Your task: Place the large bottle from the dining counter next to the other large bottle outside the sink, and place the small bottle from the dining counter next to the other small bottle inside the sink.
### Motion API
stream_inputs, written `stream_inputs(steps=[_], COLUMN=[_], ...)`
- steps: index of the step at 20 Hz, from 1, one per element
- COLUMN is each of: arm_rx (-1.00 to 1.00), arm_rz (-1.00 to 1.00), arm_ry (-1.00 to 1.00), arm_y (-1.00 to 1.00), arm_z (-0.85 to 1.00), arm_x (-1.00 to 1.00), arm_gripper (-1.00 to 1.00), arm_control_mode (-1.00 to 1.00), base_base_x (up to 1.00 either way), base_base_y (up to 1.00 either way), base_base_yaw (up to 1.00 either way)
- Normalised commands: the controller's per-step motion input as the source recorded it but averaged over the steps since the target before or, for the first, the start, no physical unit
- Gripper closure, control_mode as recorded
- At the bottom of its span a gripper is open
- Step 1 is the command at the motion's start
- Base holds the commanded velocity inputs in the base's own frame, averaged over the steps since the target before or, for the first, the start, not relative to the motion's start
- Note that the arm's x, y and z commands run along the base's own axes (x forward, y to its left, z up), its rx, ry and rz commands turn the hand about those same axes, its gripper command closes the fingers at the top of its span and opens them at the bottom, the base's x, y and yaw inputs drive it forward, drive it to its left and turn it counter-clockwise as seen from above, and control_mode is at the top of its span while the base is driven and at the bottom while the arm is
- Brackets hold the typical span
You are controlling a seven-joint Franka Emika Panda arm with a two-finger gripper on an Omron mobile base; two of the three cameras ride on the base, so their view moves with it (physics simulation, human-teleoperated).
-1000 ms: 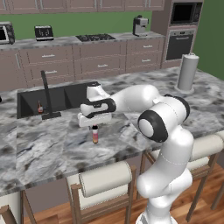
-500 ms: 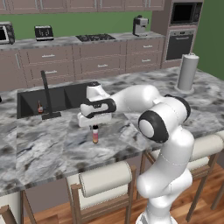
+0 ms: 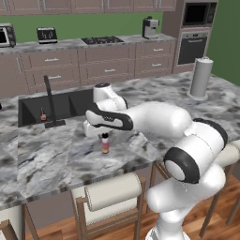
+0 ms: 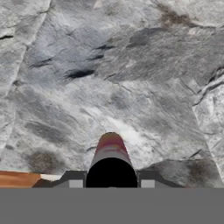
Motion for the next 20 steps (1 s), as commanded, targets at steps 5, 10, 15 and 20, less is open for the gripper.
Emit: stream_inputs(steps=[5,10,15,20], arm_rx=[0.00,0.03,0.05,0.01], arm_rz=[0.07,0.05,0.02,0.00], arm_ry=[-0.01,0.00,0.00,0.02], arm_y=[-0.19,-0.43,-0.44,-0.34], arm_z=[0.57,0.70,0.68,0.43], arm_x=[-0.46,-0.18,-0.47,-0.75], arm_gripper=[1.00,1.00,1.00,1.00], arm_control_mode=[-1.00,-1.00,-1.00,-1.00], base_base_x=[0.00,0.00,0.00,0.00], base_base_y=[0.00,0.00,0.00,0.00], base_base_yaw=[0.00,0.00,0.00,0.00])
